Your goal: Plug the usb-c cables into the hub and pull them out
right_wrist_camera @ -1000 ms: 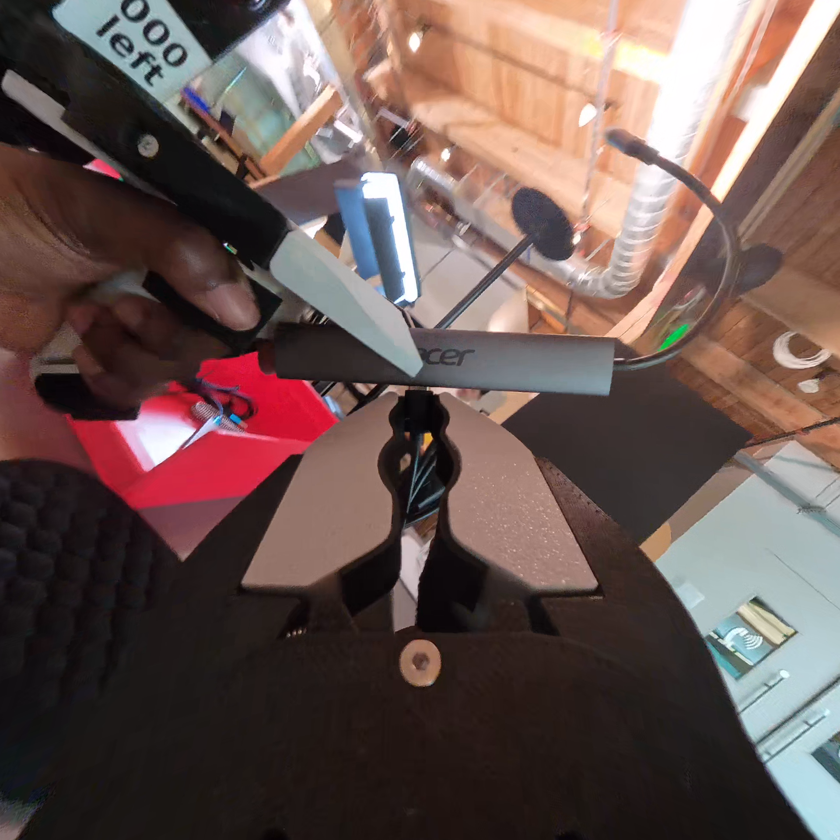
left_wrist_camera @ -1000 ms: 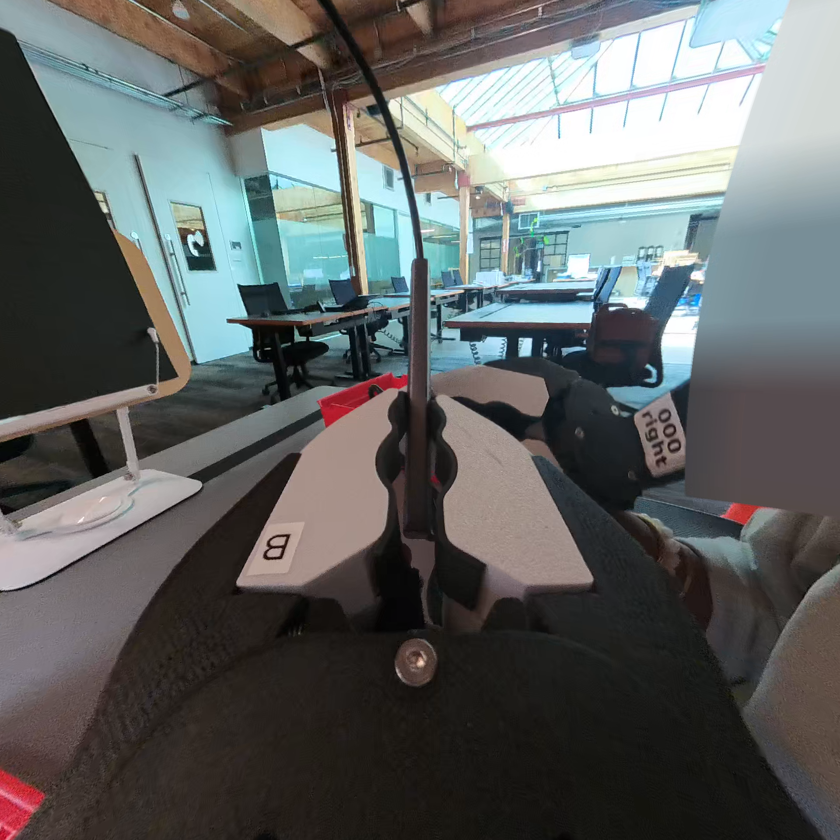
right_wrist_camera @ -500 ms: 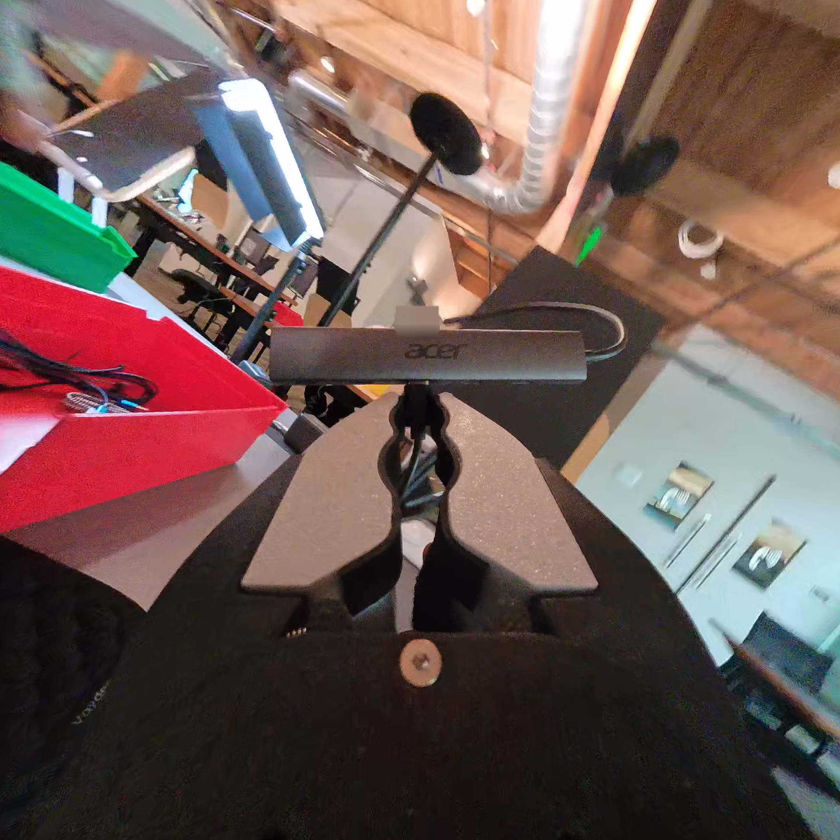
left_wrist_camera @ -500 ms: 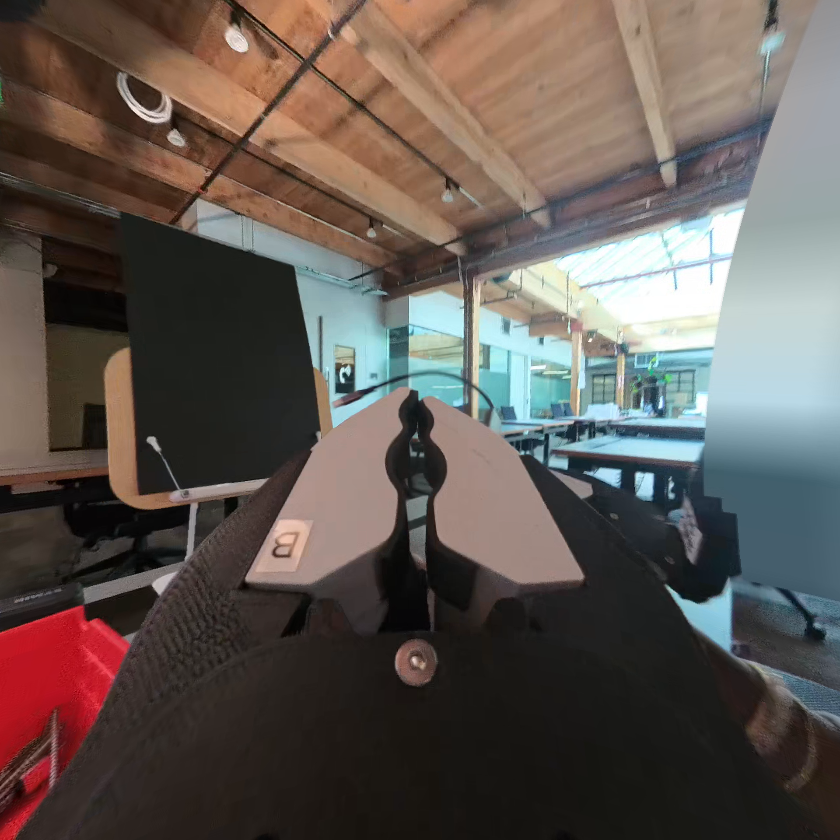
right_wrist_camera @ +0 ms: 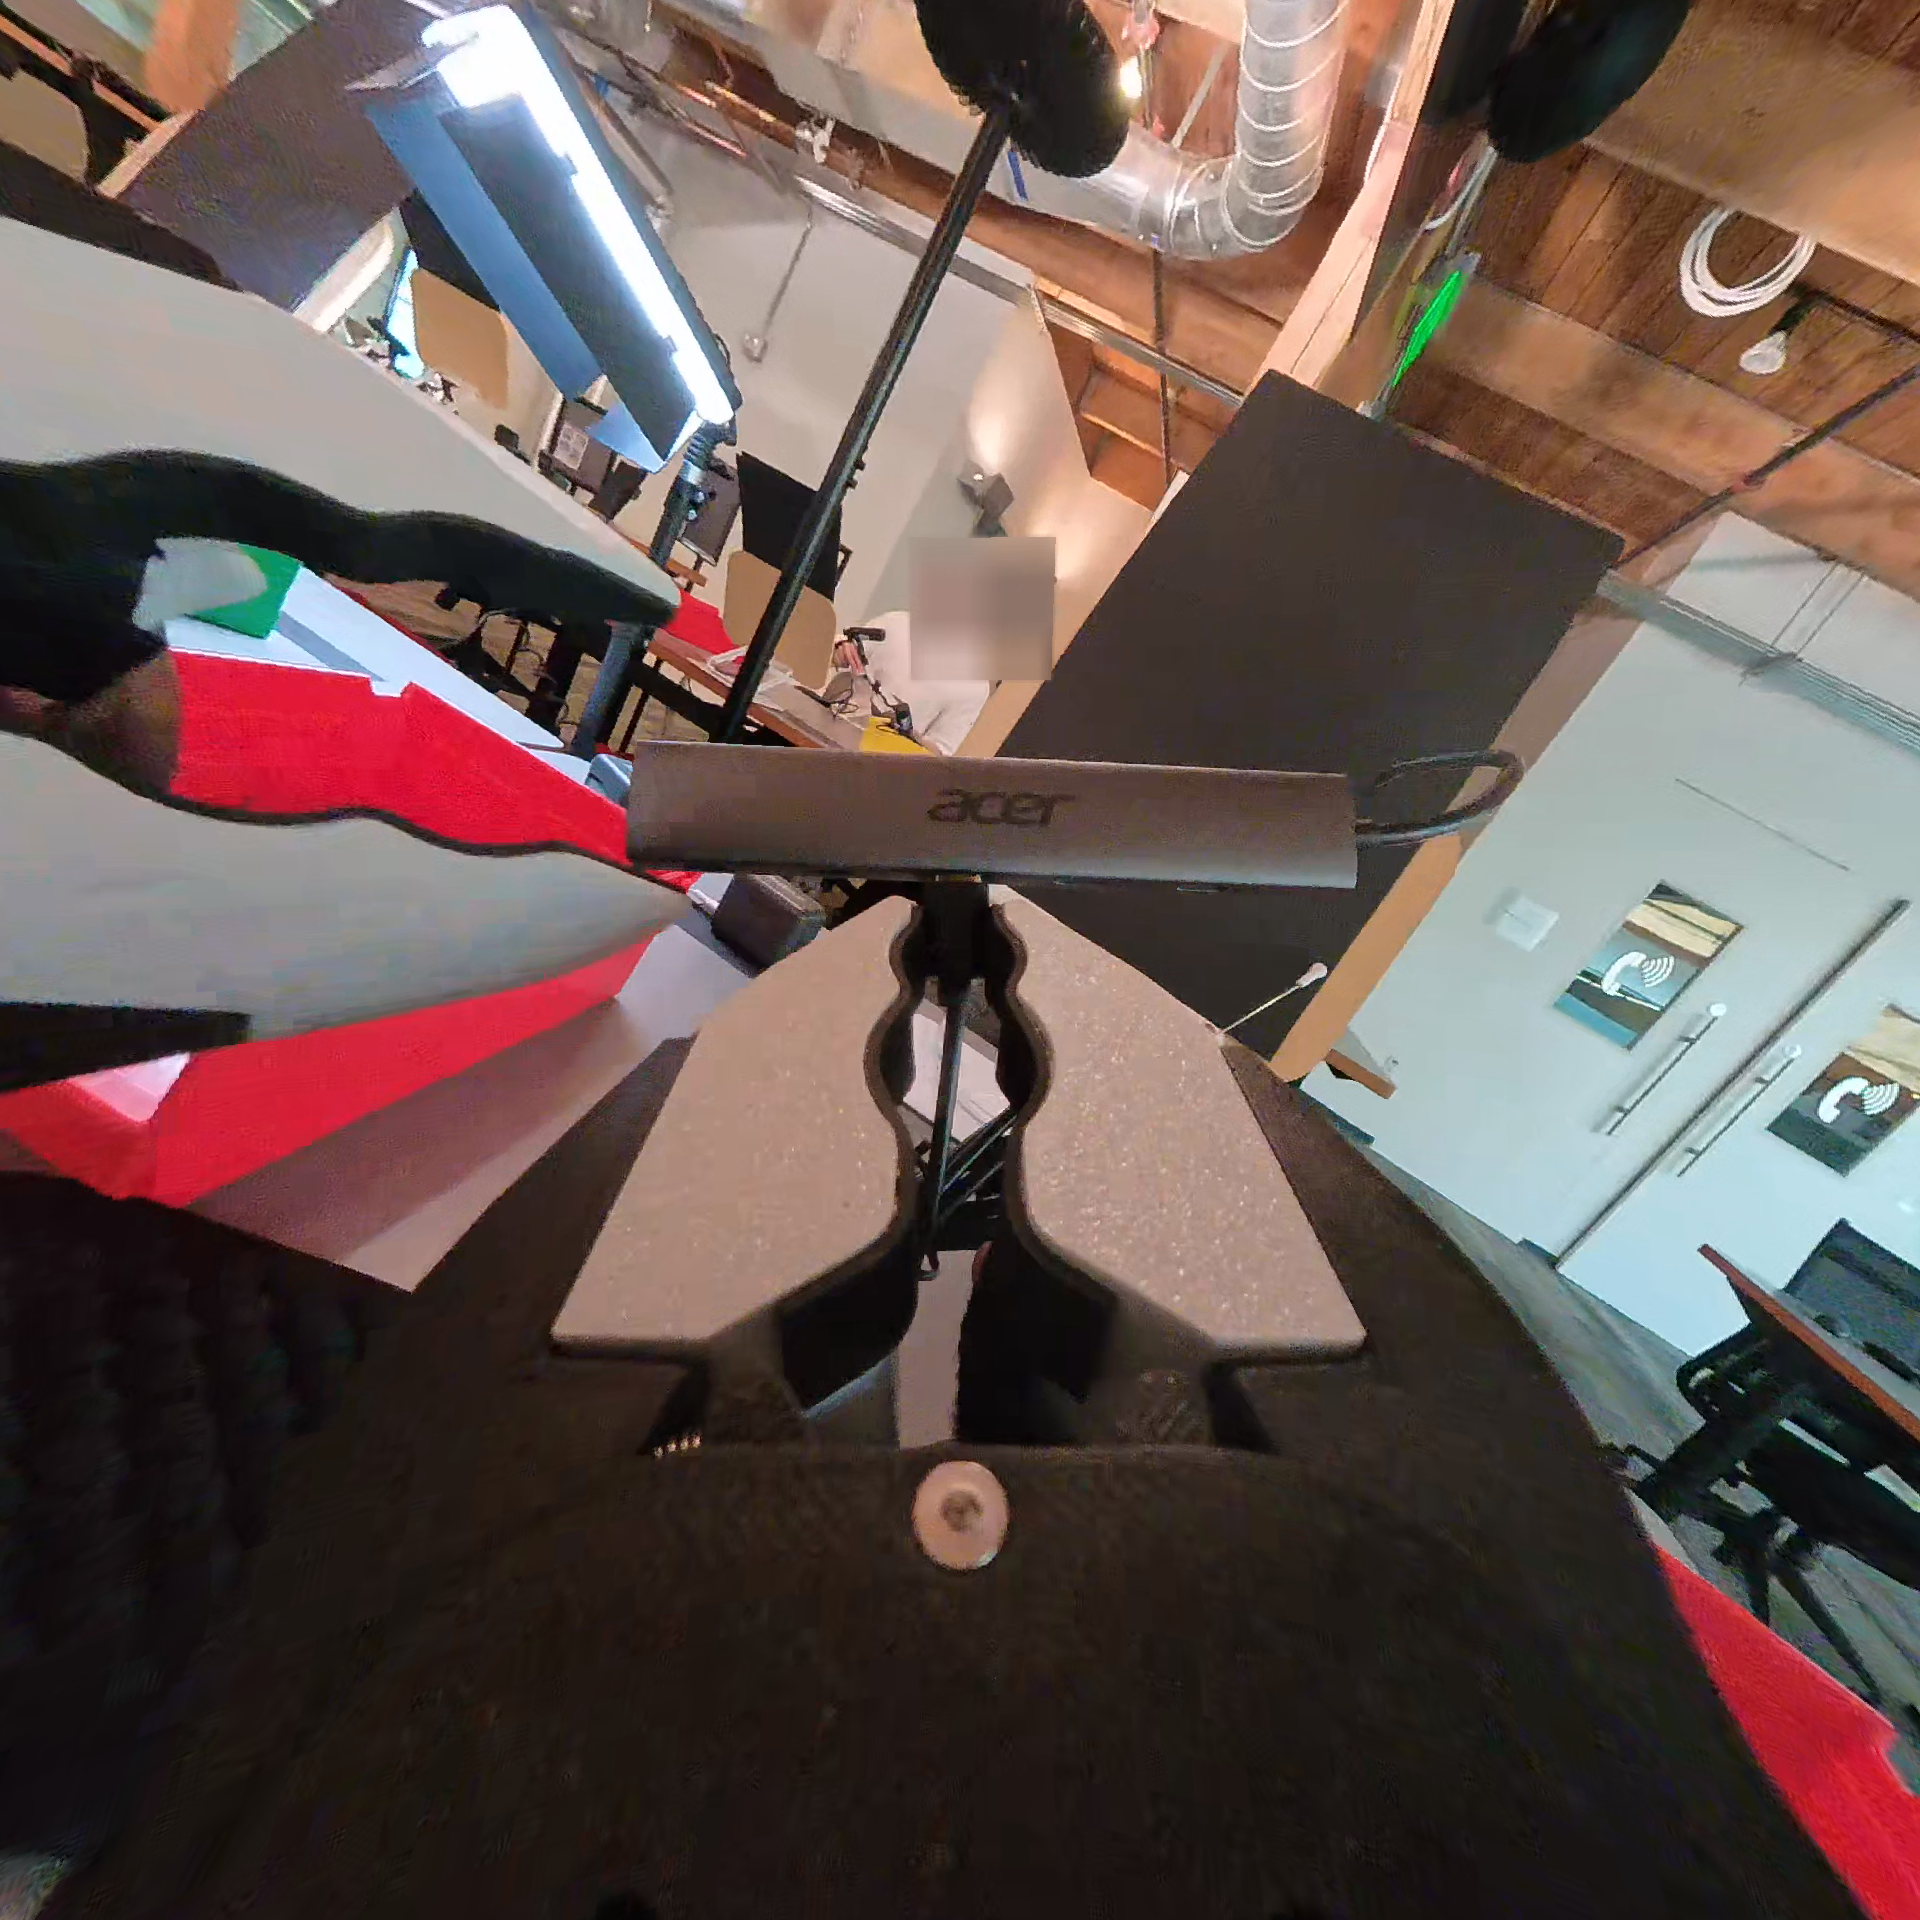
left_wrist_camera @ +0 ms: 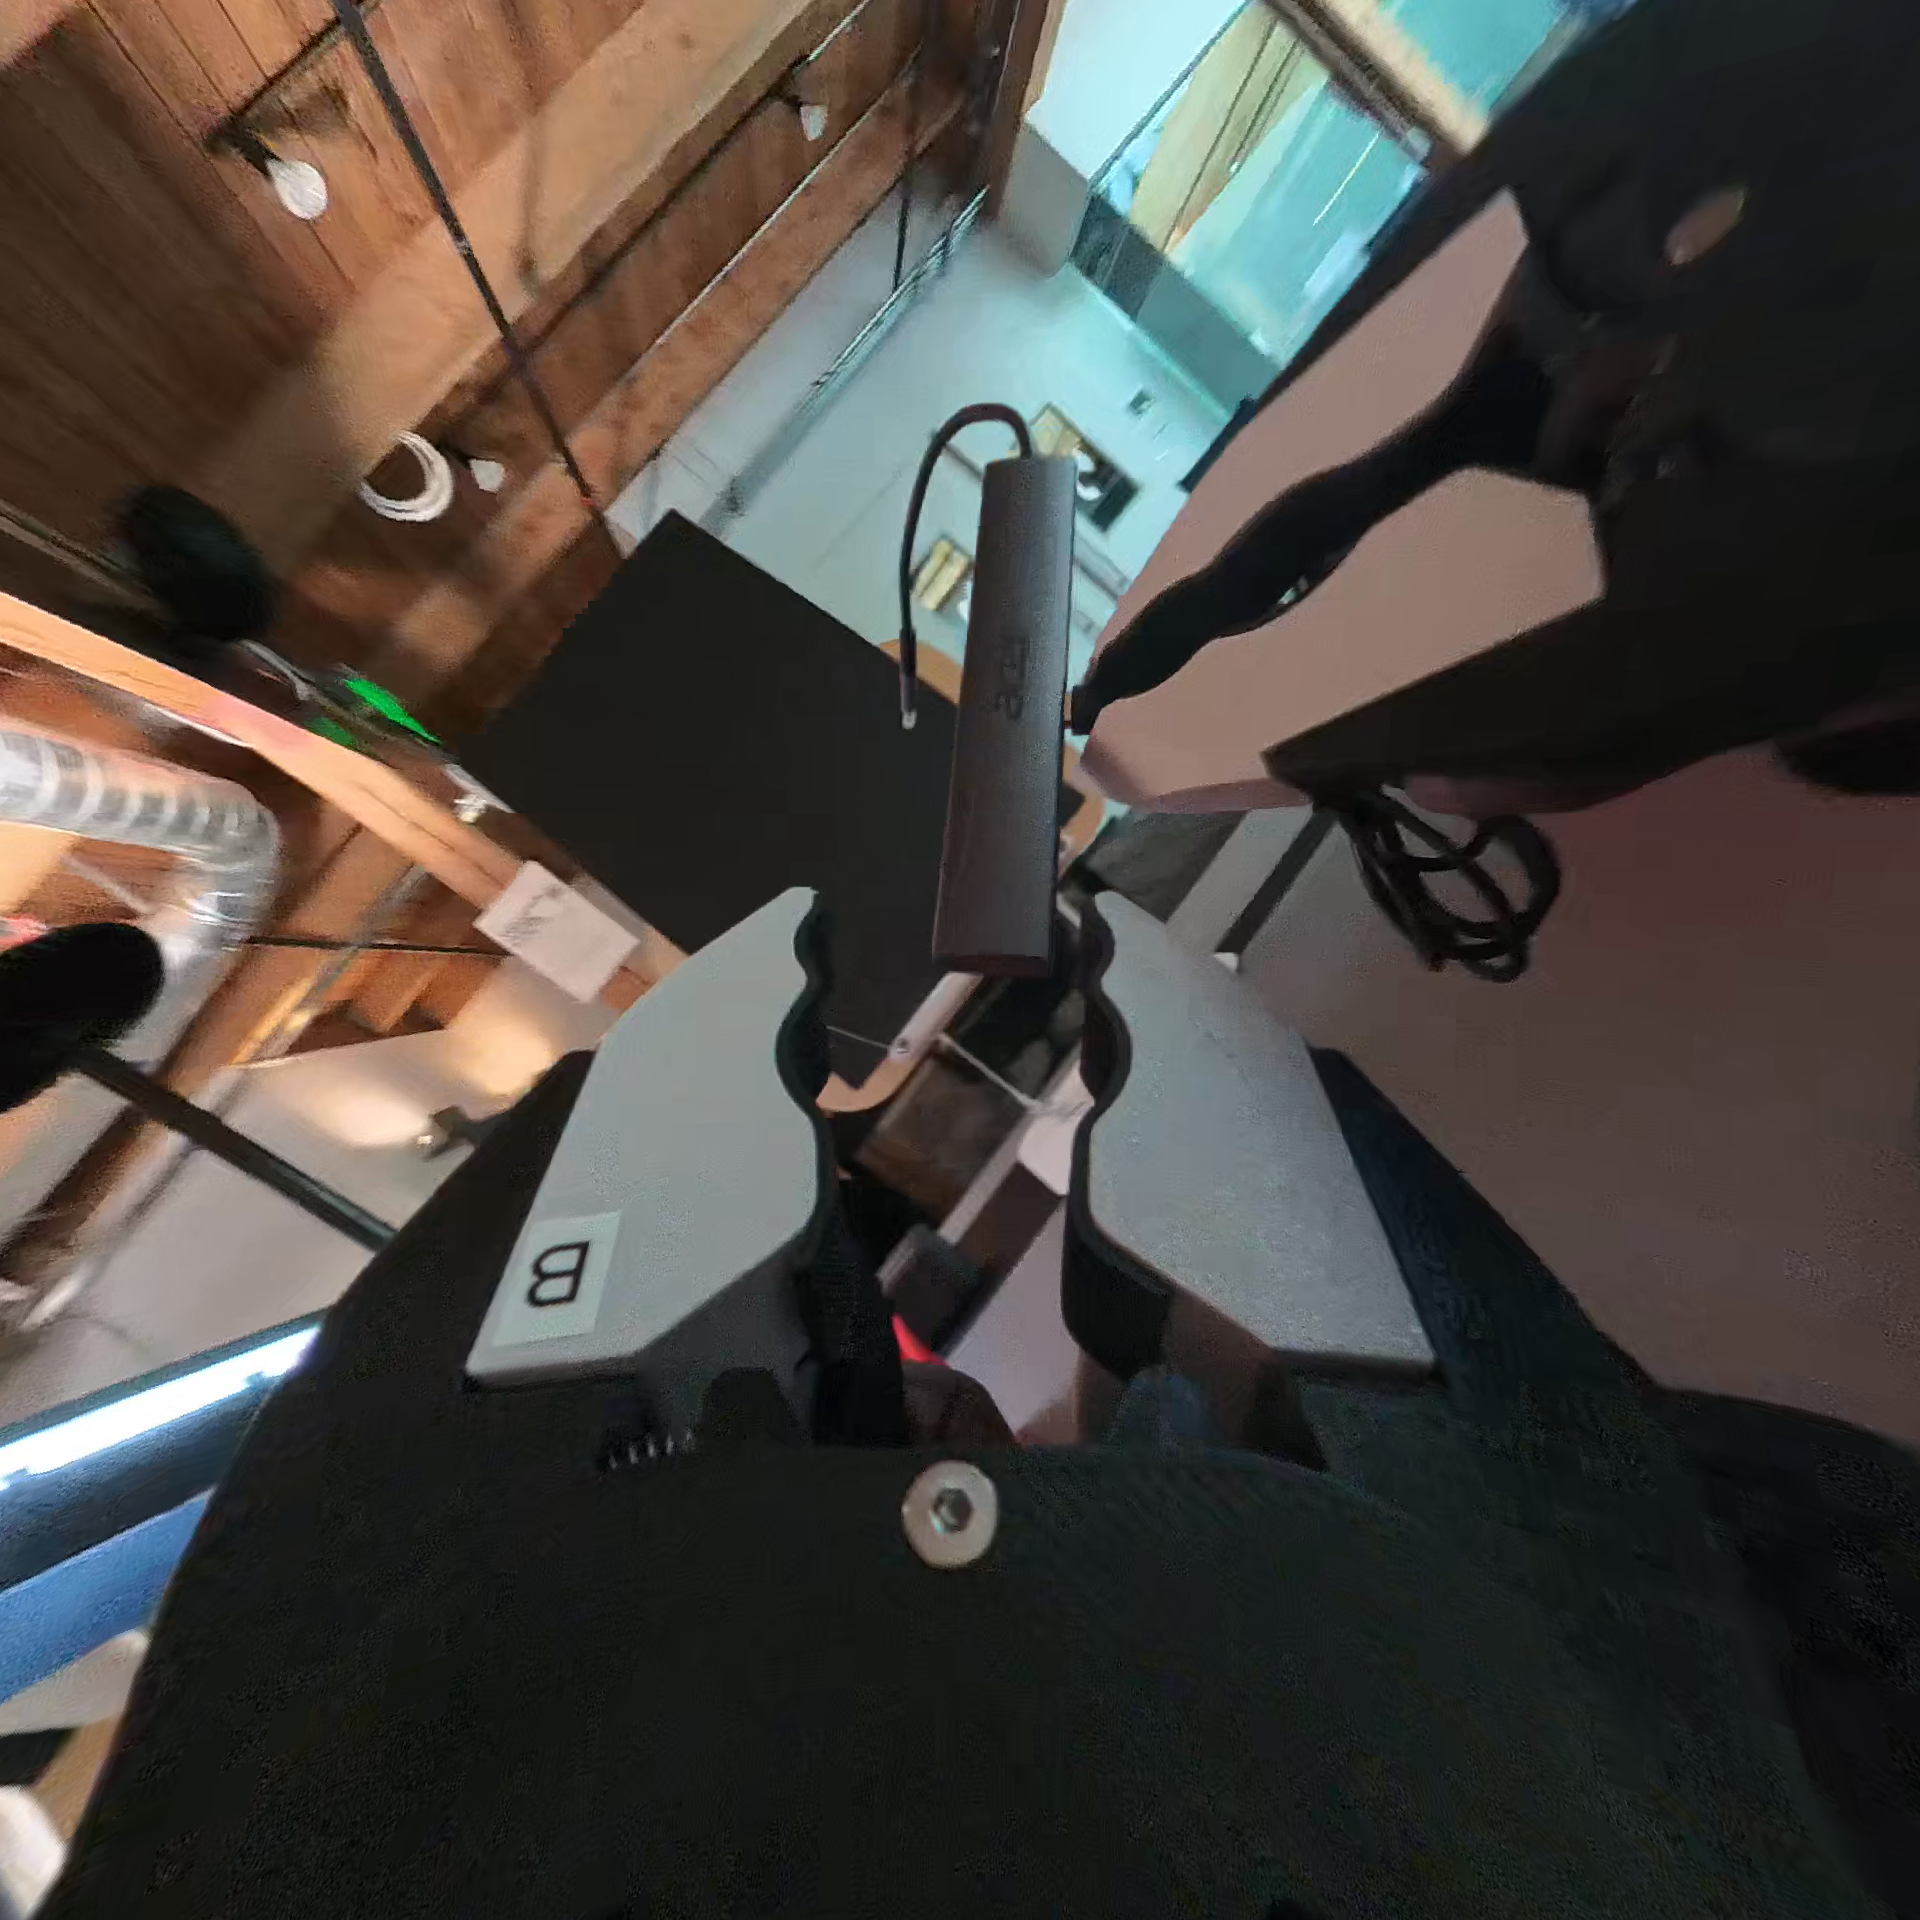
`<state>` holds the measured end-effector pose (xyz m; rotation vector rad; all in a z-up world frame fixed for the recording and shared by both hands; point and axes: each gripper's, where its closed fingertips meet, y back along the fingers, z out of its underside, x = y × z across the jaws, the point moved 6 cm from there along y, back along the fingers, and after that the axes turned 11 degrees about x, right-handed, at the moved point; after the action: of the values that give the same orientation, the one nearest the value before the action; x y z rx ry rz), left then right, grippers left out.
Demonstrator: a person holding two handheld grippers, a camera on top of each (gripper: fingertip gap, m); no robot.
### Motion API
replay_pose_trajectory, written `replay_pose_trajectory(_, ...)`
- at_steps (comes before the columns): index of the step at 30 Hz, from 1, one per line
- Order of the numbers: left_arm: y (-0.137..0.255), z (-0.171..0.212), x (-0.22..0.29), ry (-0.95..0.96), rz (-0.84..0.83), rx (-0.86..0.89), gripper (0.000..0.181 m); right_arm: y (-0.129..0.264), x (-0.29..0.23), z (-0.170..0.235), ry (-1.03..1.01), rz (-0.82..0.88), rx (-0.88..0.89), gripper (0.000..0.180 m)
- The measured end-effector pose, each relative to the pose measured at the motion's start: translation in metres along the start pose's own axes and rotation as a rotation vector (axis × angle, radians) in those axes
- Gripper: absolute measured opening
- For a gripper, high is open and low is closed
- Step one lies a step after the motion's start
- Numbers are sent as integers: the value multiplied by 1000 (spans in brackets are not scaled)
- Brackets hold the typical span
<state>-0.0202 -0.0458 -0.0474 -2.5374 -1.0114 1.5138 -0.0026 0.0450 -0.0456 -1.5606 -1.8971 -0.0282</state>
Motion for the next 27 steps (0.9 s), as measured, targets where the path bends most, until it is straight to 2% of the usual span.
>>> replay_pose_trajectory(7,5,4,-6,35,-18,59,39,-2,-23,-9,-75,-111,11,10)
replay_pose_trajectory(9,6,5,-5,43,5,67,28,-3,-28,-11,-76,-136,19,10)
replay_pose_trajectory(13,7,10,-6,31,28,6,34,-5,-35,-9,-13,-136,-5,10)
replay_pose_trajectory(17,8,18,-2,-22,76,-23,24,-4,-42,-11,6,-176,17,10)
replay_pose_trajectory(18,9,19,-3,-47,54,-11,23,-3,-43,-11,3,-176,22,10)
replay_pose_trajectory(21,9,15,-7,39,-7,0,22,-5,-42,-13,1,-140,66,11)
replay_pose_trajectory(23,8,14,-7,26,-9,-44,23,-6,-41,-11,16,-126,92,10)
replay_pose_trajectory(27,4,19,-6,91,-24,-117,23,-6,-48,-5,226,-29,119,10)
